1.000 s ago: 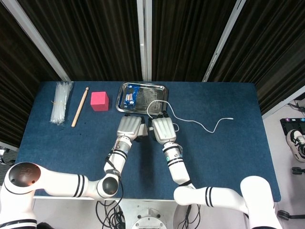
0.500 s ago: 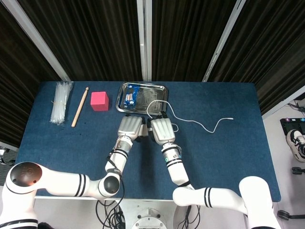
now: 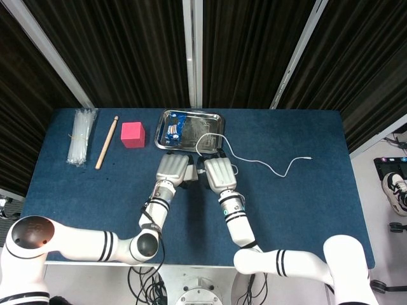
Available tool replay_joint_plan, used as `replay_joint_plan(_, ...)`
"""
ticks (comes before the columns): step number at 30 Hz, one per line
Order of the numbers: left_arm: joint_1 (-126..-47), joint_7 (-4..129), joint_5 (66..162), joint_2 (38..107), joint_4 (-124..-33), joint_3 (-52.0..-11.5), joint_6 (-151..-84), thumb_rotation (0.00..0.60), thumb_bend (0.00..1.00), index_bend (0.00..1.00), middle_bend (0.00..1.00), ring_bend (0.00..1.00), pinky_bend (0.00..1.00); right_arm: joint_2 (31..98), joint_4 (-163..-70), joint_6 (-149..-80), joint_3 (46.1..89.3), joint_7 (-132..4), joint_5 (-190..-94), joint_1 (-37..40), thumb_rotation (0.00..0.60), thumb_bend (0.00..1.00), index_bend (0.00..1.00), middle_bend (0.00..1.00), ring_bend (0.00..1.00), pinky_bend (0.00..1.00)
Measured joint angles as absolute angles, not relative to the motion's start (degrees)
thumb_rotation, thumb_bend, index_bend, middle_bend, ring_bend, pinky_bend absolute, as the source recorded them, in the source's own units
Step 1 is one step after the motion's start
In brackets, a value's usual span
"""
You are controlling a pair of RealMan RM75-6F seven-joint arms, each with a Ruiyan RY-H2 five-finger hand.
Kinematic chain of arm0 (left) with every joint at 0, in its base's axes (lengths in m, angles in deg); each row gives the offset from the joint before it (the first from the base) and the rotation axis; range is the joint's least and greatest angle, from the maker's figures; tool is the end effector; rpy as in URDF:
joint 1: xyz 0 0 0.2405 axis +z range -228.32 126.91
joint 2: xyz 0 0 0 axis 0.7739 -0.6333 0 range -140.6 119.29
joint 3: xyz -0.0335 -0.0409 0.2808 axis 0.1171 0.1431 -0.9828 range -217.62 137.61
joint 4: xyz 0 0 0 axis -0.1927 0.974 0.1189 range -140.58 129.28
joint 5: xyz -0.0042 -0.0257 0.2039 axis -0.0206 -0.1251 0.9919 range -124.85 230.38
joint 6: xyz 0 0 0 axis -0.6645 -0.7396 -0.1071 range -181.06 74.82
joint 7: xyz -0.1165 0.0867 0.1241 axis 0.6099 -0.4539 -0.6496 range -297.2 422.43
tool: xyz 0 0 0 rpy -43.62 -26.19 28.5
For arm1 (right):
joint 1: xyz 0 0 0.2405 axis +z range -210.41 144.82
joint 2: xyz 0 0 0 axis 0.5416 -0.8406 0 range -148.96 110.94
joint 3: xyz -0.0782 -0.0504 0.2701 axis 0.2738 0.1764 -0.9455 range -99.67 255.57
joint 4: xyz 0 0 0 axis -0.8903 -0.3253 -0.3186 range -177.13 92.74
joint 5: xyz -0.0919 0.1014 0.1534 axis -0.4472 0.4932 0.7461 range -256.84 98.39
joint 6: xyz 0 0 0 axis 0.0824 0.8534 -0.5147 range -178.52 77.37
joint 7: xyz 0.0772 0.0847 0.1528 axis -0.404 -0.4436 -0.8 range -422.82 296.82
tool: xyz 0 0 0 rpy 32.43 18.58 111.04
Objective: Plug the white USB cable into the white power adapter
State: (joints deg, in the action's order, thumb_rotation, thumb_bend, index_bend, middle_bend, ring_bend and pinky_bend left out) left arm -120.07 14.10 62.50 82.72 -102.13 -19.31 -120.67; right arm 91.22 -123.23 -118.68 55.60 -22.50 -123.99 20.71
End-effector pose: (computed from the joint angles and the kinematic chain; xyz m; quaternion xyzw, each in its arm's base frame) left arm -0.0206 0.4312 -0.0509 -0.7123 -0.4644 -0.2880 0.4405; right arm -0.0439 -0.4158 -0.0919 0.6698 -0.4155 0.4114 0.4576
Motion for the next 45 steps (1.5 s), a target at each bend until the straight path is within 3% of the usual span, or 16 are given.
replay_joint_plan(5, -120.0, 14.1, 62.6, 82.6, -102.1, -19.5, -120.5, 0.6, 0.27, 0.47, 0.54, 0.44, 0.18, 90.5, -123.8, -118.9, 55.8, -22.7, -124.2, 20.3, 0.6, 0.27, 0.36, 0.46, 0.32, 0.12)
replay_joint_plan(9, -120.0, 14.0, 62.9, 82.5, -102.3, -19.7, -120.5, 0.6, 0.27, 0.47, 0.54, 0.44, 0.18, 90.0, -124.1, -119.0, 55.8, -22.7, -124.1, 20.0, 0.6, 0.31, 0.48, 0.46, 0.32, 0.12)
replay_joint_plan(12, -120.0, 14.0, 63.0, 82.4, -102.5, -19.7, -120.7, 0.6, 0.27, 0.47, 0.54, 0.44, 0.18, 90.0, -124.2, -119.0, 55.8, -22.7, -123.9, 20.0, 0.6, 0.33, 0.51, 0.46, 0.32, 0.12)
replay_joint_plan(45, -120.6, 13.4, 62.9, 82.5, -103.0, -19.8, -120.8, 0.6, 0.27, 0.47, 0.54, 0.44, 0.18, 91.1, -122.6, -118.8, 55.7, -23.2, -123.8, 20.2, 0.6, 0.34, 0.53, 0.46, 0.32, 0.12)
